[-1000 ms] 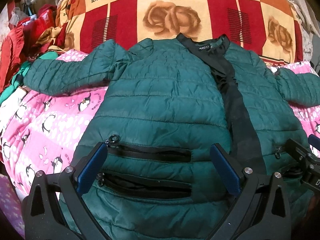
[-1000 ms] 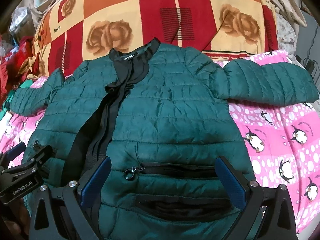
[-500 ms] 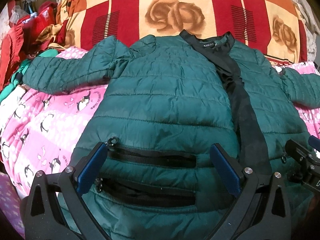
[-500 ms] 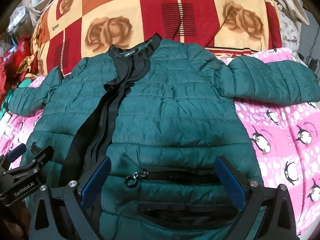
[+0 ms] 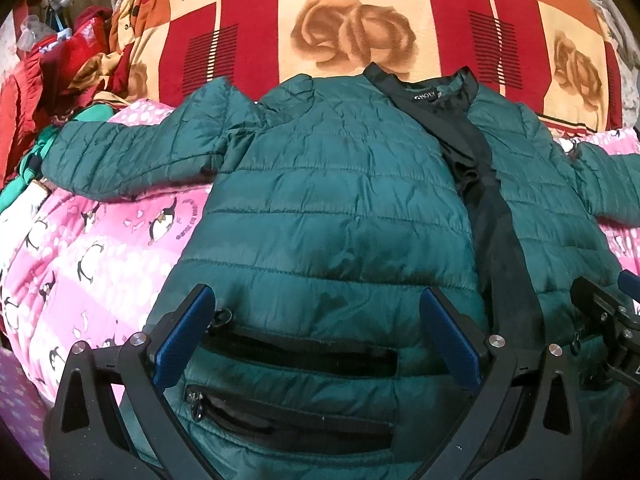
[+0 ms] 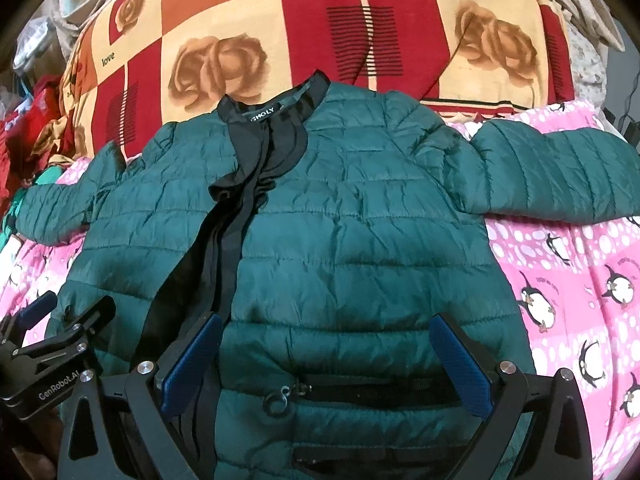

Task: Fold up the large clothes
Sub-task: 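Move both grippers over the green puffer jacket toward its sleeve, then grasp the jacket sleeve cuff with the left gripper and lift it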

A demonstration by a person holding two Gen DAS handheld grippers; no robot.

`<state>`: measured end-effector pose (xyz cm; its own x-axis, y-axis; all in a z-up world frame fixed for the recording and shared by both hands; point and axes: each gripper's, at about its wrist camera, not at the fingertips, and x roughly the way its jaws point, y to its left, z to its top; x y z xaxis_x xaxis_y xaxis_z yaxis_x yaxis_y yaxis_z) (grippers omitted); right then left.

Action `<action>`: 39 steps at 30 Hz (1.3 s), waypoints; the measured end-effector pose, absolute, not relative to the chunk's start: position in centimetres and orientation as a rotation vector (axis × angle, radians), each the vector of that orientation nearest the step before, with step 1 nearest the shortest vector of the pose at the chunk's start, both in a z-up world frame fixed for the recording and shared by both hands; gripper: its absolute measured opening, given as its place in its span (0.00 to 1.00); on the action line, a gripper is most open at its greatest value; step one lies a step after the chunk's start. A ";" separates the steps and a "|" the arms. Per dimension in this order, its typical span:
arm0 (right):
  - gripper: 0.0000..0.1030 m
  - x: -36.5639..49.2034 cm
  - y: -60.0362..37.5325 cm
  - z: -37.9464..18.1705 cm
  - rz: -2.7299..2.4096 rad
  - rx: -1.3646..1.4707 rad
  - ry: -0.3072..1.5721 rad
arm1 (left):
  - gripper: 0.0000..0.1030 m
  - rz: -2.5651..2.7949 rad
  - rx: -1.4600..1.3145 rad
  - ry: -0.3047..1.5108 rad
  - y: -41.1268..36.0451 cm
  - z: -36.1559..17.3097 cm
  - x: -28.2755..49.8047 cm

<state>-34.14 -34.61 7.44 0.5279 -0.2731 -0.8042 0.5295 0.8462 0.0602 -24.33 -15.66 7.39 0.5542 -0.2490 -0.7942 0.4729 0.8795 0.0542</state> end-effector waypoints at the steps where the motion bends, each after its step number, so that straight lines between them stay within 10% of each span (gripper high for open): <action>1: 1.00 -34.1 -34.6 7.4 -0.488 0.316 0.895 | 1.00 -0.433 0.275 0.888 -15.8 7.5 -24.1; 39: 1.00 -23.3 -38.2 8.3 -0.429 0.334 0.850 | 0.99 -0.322 0.222 0.858 -16.8 8.4 -12.9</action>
<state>-23.29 -38.18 8.27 0.5838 -0.2294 -0.7788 0.4904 0.8641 0.1130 -12.95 -16.81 8.37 0.6103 -0.1875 -0.7696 0.3646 0.9290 0.0628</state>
